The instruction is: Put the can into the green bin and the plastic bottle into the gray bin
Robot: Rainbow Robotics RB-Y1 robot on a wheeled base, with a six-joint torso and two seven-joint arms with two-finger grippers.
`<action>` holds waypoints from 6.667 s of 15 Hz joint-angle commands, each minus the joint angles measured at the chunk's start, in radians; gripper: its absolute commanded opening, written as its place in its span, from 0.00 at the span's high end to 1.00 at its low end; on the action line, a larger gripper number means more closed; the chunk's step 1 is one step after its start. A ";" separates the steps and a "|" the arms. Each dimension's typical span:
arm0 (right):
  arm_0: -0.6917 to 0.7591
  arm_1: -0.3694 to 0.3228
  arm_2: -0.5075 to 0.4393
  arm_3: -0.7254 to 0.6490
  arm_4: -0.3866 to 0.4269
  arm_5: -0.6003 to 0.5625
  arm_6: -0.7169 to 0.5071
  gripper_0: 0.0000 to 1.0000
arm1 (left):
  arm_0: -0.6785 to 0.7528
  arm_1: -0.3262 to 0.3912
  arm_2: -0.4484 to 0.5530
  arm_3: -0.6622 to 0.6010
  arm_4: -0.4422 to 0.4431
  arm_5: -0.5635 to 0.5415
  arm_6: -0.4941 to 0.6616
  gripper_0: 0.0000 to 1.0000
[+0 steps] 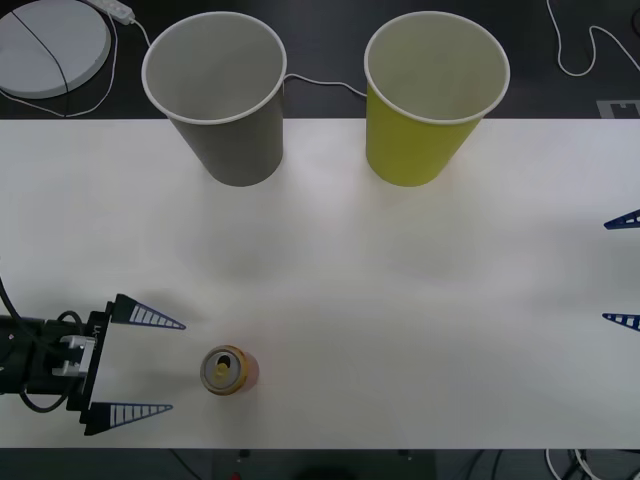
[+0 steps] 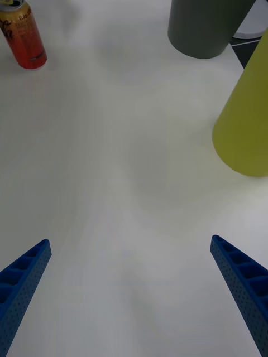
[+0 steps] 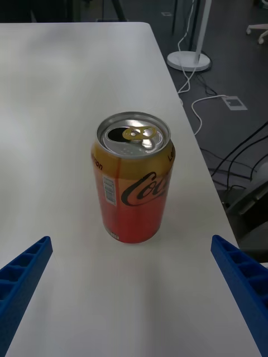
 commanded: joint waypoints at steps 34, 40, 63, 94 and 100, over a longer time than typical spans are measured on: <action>0.000 0.000 0.000 0.000 0.000 0.000 0.000 0.00 | -0.005 -0.293 -0.014 0.121 -0.010 0.067 -0.082 1.00; 0.000 0.000 0.000 0.000 0.000 0.000 0.000 0.00 | -0.003 -0.253 -0.008 0.063 0.007 0.055 0.039 1.00; 0.000 0.000 0.000 0.000 0.000 0.000 0.000 0.00 | -0.175 0.139 0.373 -0.898 -0.746 -0.125 1.824 1.00; 0.000 0.000 0.000 0.000 0.000 0.000 0.000 0.00 | -1.644 -0.436 -0.531 0.120 -0.853 0.023 2.180 1.00; 0.000 0.000 0.000 0.000 0.000 0.000 0.000 0.00 | -1.698 -0.622 -0.552 0.380 -0.867 0.211 2.182 1.00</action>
